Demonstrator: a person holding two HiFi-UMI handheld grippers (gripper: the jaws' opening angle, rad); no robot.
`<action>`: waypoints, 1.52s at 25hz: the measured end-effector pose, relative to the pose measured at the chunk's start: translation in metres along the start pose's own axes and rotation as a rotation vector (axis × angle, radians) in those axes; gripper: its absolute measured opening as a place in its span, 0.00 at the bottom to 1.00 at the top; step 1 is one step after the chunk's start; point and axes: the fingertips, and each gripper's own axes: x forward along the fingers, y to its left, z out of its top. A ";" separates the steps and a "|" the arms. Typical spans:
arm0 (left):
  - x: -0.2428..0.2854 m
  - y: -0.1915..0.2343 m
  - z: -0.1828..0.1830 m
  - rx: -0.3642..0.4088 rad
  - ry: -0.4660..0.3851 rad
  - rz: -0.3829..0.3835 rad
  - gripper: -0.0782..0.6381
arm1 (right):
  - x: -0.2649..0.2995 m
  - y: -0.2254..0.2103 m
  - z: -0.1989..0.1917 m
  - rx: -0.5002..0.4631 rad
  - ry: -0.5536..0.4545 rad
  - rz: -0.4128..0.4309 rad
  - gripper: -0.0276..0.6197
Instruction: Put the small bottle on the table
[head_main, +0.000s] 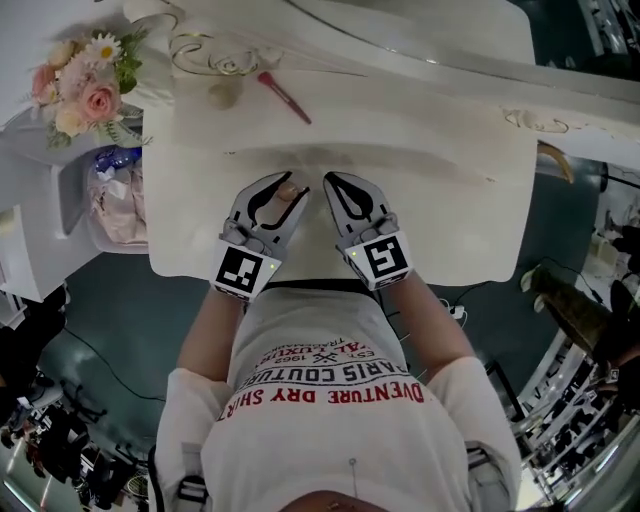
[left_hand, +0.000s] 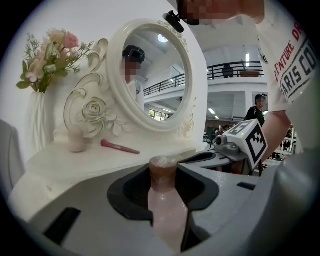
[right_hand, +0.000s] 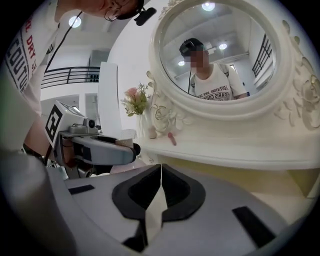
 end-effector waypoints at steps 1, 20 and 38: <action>0.003 0.001 -0.006 -0.004 0.012 0.010 0.31 | 0.001 -0.004 -0.004 0.001 0.011 0.001 0.04; 0.023 0.000 -0.036 0.043 0.059 0.063 0.31 | -0.004 -0.026 -0.007 0.025 0.023 -0.002 0.04; -0.028 -0.015 0.091 0.068 -0.074 0.135 0.28 | -0.066 -0.015 0.087 -0.050 -0.078 -0.053 0.04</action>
